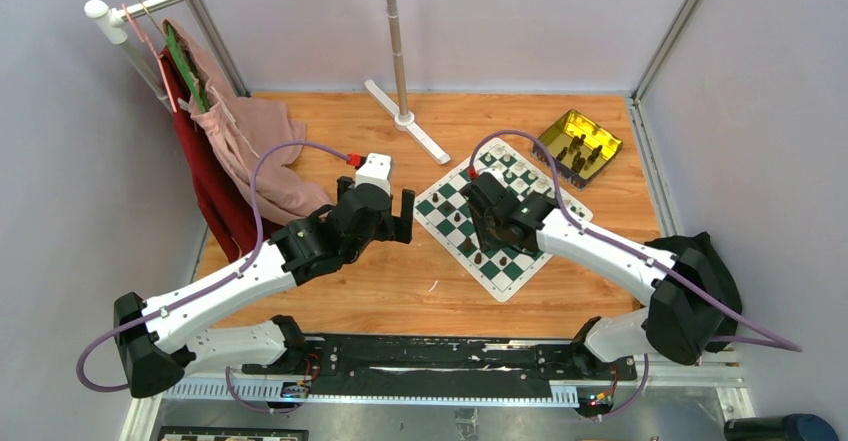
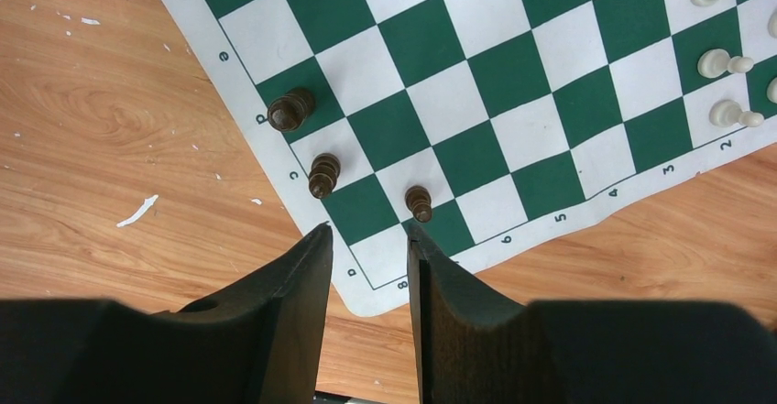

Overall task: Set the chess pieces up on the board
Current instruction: Pick up the chess piece from the storage box.

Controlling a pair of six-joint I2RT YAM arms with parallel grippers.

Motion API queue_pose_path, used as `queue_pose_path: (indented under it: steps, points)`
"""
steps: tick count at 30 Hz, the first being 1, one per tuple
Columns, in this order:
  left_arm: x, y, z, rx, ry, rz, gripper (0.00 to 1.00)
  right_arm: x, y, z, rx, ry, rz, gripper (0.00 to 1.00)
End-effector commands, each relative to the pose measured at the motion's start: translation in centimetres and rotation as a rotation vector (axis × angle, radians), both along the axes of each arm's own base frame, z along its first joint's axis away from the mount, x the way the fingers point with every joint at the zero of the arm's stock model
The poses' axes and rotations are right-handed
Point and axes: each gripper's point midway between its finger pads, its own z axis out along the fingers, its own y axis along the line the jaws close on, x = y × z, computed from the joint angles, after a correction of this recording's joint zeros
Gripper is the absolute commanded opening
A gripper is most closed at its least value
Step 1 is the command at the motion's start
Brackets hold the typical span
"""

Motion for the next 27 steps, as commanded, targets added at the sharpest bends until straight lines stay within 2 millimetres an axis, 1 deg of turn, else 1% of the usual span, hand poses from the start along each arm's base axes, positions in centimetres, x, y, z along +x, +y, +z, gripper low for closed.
queue_pose_path:
  steps: [1,5,10,13,14,15,16,21,27]
  points:
    - [0.0,-0.4,0.5,-0.027,-0.004,0.004,1.00,-0.1,-1.0,0.1,0.001,0.000,-0.022,0.40]
    - [0.2,-0.6,0.5,-0.023,-0.004,0.003,1.00,0.4,-1.6,0.3,-0.008,-0.012,-0.034,0.40]
    - [0.5,-0.9,0.7,-0.015,-0.010,0.000,1.00,2.8,-3.0,1.5,-0.005,-0.042,-0.093,0.40]
    - [0.8,-1.2,0.8,-0.005,-0.013,-0.004,1.00,5.0,-4.4,2.3,0.003,-0.066,-0.151,0.40]
    - [0.9,-1.4,0.7,0.001,-0.012,-0.006,1.00,6.0,-5.0,2.8,0.013,-0.079,-0.182,0.40]
    - [1.0,-1.5,0.8,0.004,-0.014,-0.008,1.00,6.7,-5.2,3.2,0.019,-0.089,-0.195,0.40]
    - [1.1,-1.7,0.6,0.010,-0.012,-0.010,1.00,7.6,-5.9,3.6,0.022,-0.101,-0.221,0.40]
    - [1.5,-2.4,0.0,0.038,-0.004,-0.025,1.00,11.9,-8.0,5.1,0.037,-0.150,-0.313,0.40]
    - [2.2,-2.7,-0.3,0.074,-0.017,-0.030,1.00,17.0,-11.3,5.6,0.059,-0.182,-0.429,0.40]
